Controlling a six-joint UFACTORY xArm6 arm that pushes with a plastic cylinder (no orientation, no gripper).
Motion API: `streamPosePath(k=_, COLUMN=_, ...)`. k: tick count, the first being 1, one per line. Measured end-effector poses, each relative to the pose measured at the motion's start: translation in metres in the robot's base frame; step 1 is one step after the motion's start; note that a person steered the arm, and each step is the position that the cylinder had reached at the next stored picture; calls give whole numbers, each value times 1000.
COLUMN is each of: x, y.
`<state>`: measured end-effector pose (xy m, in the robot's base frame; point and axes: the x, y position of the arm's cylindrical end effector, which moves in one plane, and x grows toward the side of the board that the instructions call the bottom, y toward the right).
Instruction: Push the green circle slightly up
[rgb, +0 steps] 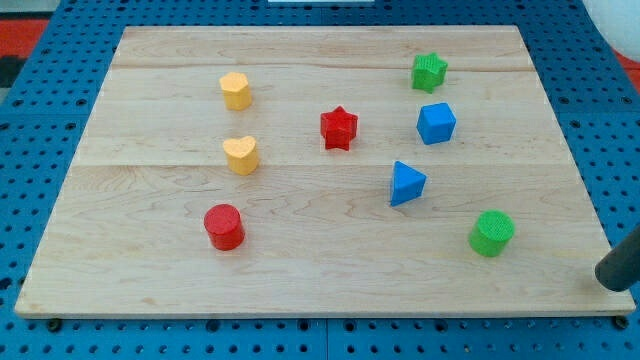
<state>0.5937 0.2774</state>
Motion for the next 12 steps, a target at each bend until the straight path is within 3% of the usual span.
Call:
streamPosePath(k=5, x=-23, y=47)
streamPosePath(k=7, x=9, y=-19)
streamPosePath(k=8, x=-8, y=-72)
streamPosePath(k=9, x=-39, y=-88)
streamPosePath(k=12, x=-45, y=-136)
